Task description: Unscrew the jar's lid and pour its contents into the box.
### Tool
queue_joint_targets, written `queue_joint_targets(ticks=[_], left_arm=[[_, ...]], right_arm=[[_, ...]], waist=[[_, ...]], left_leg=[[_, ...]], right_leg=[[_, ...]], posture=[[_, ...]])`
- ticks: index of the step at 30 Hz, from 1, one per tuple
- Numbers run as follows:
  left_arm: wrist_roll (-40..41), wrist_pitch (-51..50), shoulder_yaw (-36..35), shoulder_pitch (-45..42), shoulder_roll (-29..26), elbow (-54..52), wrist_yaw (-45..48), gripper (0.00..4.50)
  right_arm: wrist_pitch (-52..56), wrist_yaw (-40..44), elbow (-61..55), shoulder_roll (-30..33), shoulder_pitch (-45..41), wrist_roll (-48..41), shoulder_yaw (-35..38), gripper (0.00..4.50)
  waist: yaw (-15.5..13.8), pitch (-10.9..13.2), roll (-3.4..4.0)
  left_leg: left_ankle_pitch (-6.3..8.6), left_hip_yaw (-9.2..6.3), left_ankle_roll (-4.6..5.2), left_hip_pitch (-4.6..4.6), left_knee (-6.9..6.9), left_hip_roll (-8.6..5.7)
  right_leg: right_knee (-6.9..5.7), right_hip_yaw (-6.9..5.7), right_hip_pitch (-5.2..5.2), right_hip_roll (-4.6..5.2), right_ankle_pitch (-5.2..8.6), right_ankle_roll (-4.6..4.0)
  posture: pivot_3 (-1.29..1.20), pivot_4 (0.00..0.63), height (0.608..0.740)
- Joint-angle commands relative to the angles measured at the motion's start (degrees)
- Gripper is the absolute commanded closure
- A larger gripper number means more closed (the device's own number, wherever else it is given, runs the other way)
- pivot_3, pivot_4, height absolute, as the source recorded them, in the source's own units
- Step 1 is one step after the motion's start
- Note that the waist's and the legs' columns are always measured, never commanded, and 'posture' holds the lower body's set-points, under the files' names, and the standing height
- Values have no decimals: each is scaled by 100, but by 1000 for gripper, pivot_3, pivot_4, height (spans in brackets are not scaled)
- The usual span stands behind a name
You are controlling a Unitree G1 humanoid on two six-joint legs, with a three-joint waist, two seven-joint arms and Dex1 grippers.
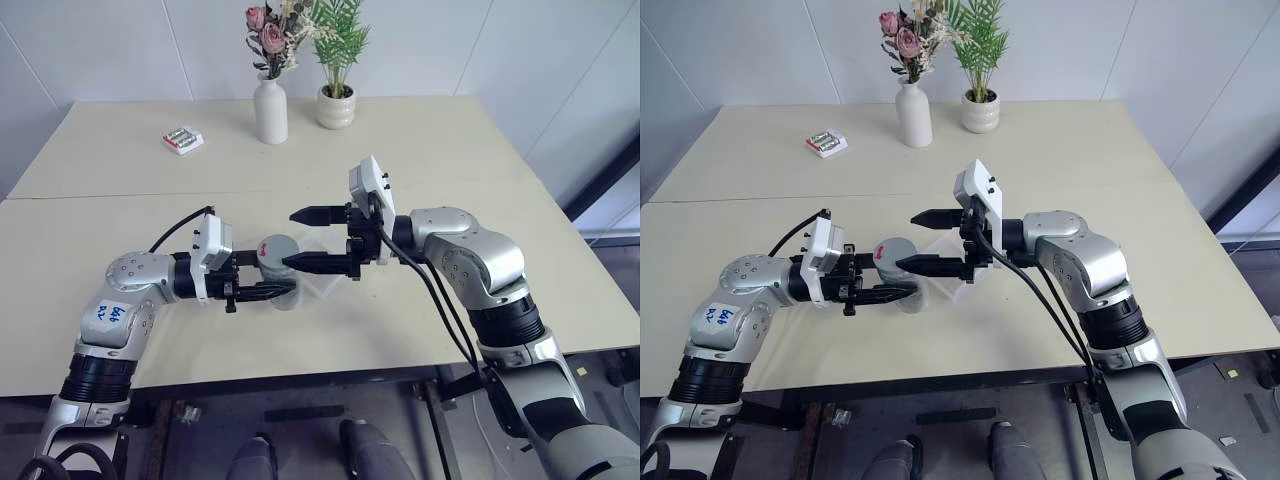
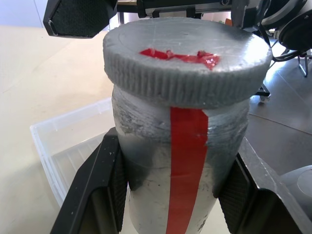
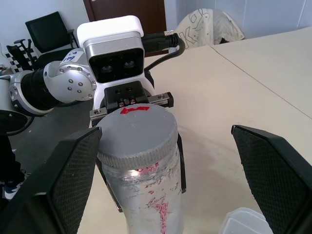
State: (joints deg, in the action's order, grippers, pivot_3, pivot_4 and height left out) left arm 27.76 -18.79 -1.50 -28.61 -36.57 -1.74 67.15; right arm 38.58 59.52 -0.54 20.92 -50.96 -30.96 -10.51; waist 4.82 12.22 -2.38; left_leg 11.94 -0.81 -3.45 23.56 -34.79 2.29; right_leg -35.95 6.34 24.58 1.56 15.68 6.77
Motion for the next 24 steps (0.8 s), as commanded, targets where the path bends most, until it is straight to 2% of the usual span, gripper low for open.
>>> queue_joint_targets(ticks=[1,10,24], left_arm=[[125,17,-86,-29,-8,-205,16,2454],[145,1,-99,3,-14,-244,10,2454],[141,7,-79,-12,-5,-260,21,2454]], right_arm=[[40,65,-133,23,-28,-171,214,23],[411,76,-426,-79,-108,-566,284,23],[169,4,-203,-355,-175,-41,-218,23]], waist=[[0,0,0],[2,0,0],[2,0,0]], left_leg=[[0,0,0,0,0,0],[0,0,0,-1,1,1],[1,0,0,0,0,1]], right_leg=[[0,0,0,0,0,0],[0,0,0,0,0,0],[0,0,0,0,0,0]], posture=[[0,150,740],[0,150,740],[0,150,740]])
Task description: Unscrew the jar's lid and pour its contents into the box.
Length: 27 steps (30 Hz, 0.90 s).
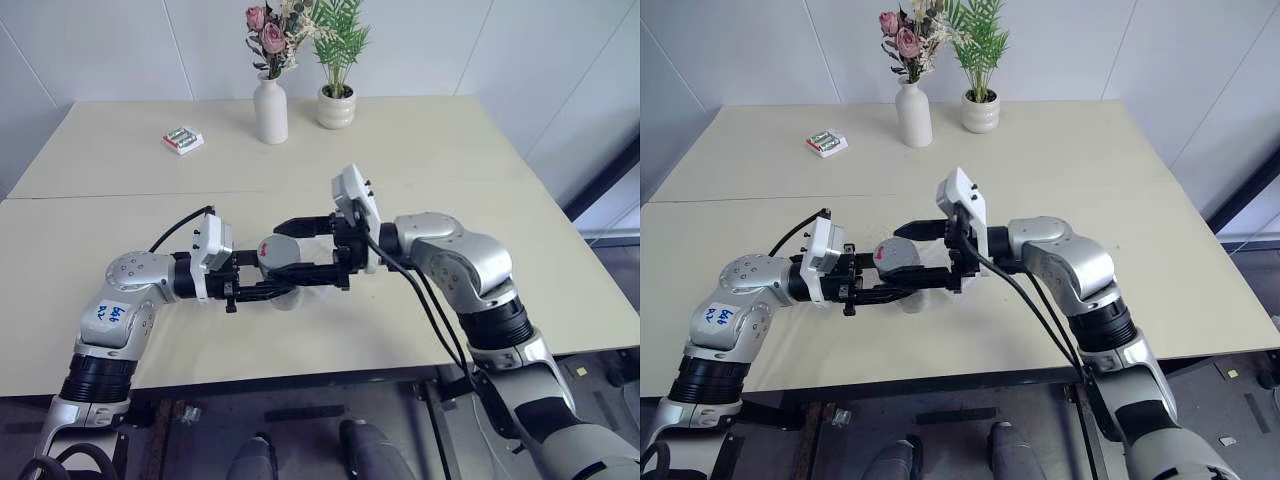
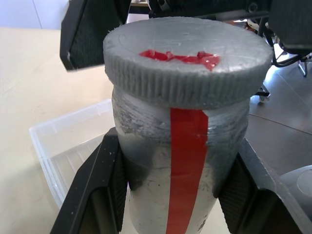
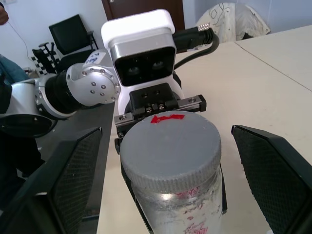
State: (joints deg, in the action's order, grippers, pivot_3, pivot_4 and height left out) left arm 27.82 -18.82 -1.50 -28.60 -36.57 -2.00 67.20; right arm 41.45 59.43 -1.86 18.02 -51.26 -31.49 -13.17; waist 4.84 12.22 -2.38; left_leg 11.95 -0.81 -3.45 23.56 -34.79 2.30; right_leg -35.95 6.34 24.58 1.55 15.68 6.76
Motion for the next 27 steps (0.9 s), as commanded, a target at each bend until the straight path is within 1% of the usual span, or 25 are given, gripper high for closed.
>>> queue_joint_targets(ticks=[1,17,20,24,27], left_arm=[[136,6,-79,-13,-6,-238,15,2454],[142,-11,-90,-7,-1,-259,-19,2454],[140,-10,-92,-15,-5,-250,-17,2454],[141,-12,-97,-10,-13,-250,-19,2454],[146,-22,-99,-11,-20,-249,-18,2454]], right_arm=[[-124,18,-68,-72,-146,18,47,23],[-294,73,11,-189,-132,225,-4,23],[-304,96,31,-206,-134,241,0,554],[-345,108,39,-247,-125,259,29,1893],[-385,79,46,-281,-128,278,60,1908]], waist=[[0,0,0],[1,0,0],[1,0,0],[0,0,0],[1,0,0]], left_leg=[[0,0,0,0,0,0],[0,0,-1,0,0,0],[1,0,-1,0,0,0],[1,0,-1,0,0,0],[1,0,-1,0,0,0]], right_leg=[[0,0,0,0,0,0],[0,0,0,0,0,0],[0,0,0,0,0,0],[0,0,0,0,0,0],[0,0,0,0,0,0]], posture=[[0,150,740],[0,150,740],[0,150,740],[0,150,740],[0,150,740]])
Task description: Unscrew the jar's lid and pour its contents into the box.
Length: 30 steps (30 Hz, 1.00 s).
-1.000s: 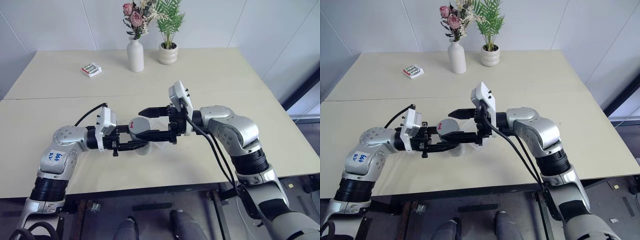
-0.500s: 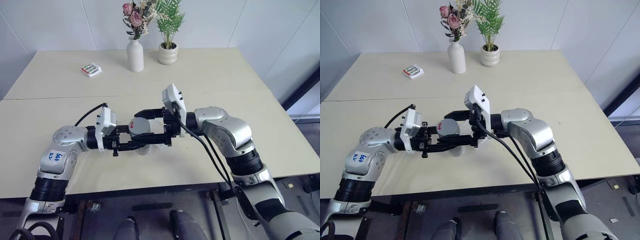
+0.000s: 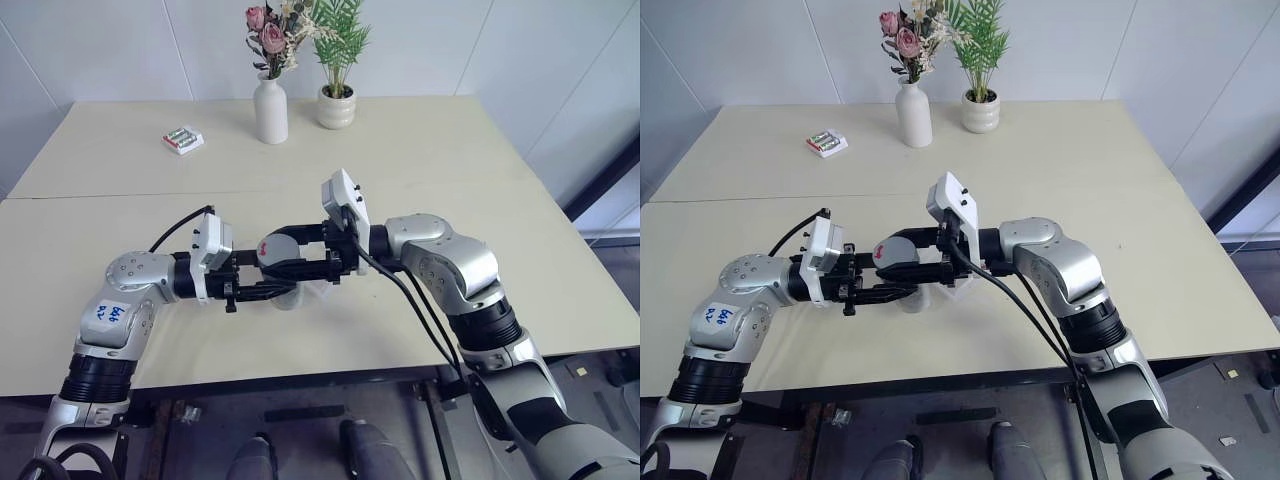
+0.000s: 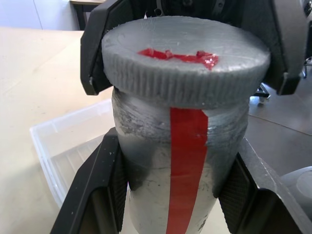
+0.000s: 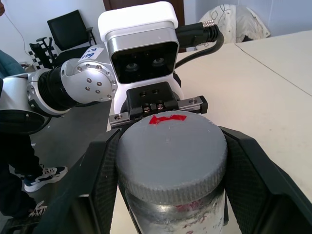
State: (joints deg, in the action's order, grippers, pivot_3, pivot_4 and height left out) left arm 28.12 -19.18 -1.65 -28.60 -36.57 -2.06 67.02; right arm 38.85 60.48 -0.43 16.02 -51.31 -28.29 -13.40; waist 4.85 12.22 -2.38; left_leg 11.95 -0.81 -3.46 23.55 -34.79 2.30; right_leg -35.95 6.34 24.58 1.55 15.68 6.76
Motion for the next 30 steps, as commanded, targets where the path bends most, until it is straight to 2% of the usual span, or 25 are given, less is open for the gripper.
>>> queue_joint_targets(ticks=[1,19,30], left_arm=[[117,10,-85,-8,-21,-245,0,2454],[104,-43,-26,103,-124,-302,163,2454],[130,-84,-24,149,-186,-330,234,2454]], right_arm=[[-115,-14,-124,-92,-121,-76,99,1908],[666,-561,62,-453,-448,-737,867,1908],[131,-505,198,-410,-524,-732,1101,1908]], waist=[[0,0,0],[3,0,0],[7,0,0]], left_leg=[[0,0,0,0,0,0],[0,0,0,0,1,2],[2,0,-3,0,3,3]], right_leg=[[0,0,0,0,0,0],[0,-1,1,0,0,0],[0,-1,2,-1,0,0]], posture=[[0,150,740],[0,150,740],[0,150,740]])
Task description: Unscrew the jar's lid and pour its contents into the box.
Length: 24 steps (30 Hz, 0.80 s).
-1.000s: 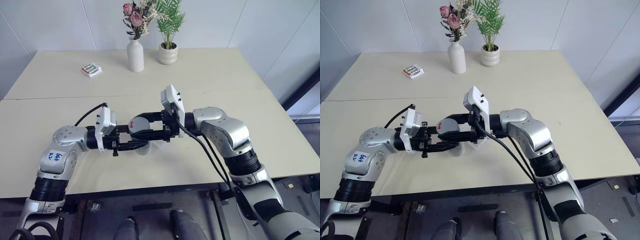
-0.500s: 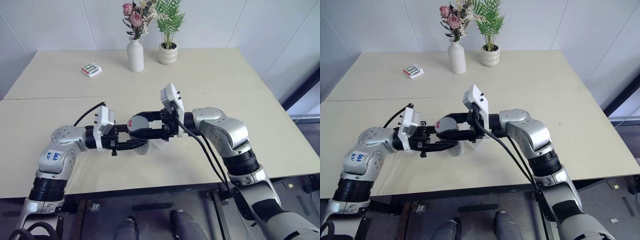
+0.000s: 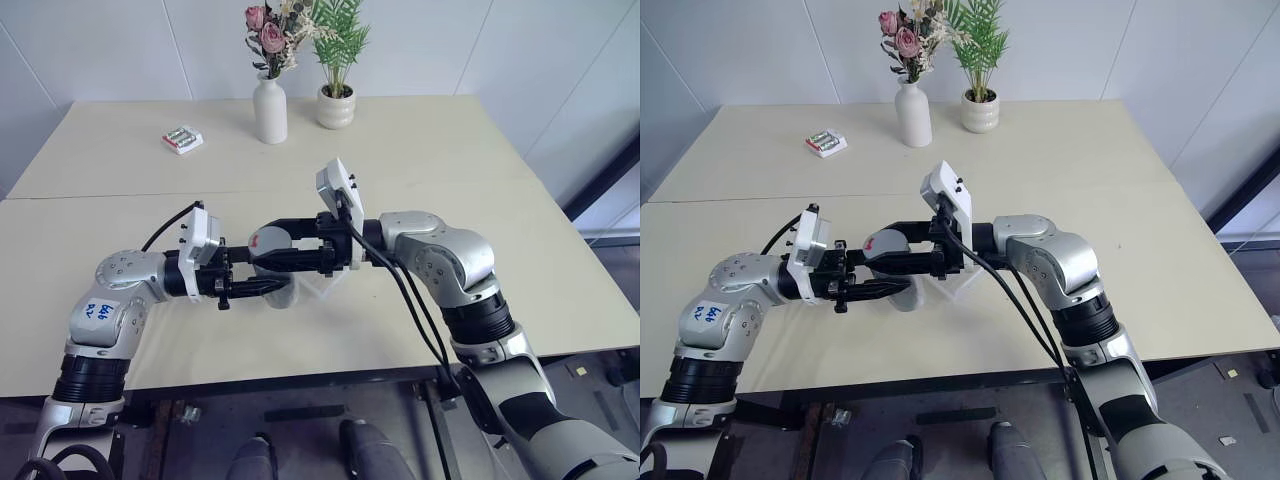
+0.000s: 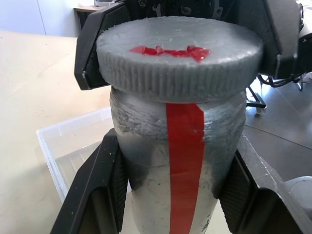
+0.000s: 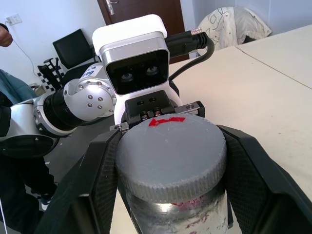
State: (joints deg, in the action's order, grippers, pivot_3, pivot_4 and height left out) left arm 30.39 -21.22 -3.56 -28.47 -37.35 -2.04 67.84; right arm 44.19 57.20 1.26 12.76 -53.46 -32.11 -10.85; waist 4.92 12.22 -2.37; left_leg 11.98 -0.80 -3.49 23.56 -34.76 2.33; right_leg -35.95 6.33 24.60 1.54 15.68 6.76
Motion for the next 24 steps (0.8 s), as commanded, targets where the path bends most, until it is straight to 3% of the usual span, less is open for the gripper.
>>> queue_joint_targets(ticks=[1,7,24], left_arm=[[-95,118,169,136,-112,-333,157,2454],[-79,96,170,126,-126,-348,162,2454],[-39,105,189,164,-135,-410,128,2454]], right_arm=[[-564,-142,28,-78,-307,-311,837,1908],[-1110,112,33,84,-173,36,531,1908],[-1043,268,-175,131,116,151,231,1908]], waist=[[-1,0,0],[-4,0,0],[-4,0,0]], left_leg=[[0,0,0,0,0,0],[1,0,-1,1,0,0],[2,0,-2,0,2,1]], right_leg=[[0,0,0,0,0,0],[1,-1,0,0,0,0],[0,-1,0,-1,0,0]], posture=[[0,150,740],[0,150,740],[0,150,740]])
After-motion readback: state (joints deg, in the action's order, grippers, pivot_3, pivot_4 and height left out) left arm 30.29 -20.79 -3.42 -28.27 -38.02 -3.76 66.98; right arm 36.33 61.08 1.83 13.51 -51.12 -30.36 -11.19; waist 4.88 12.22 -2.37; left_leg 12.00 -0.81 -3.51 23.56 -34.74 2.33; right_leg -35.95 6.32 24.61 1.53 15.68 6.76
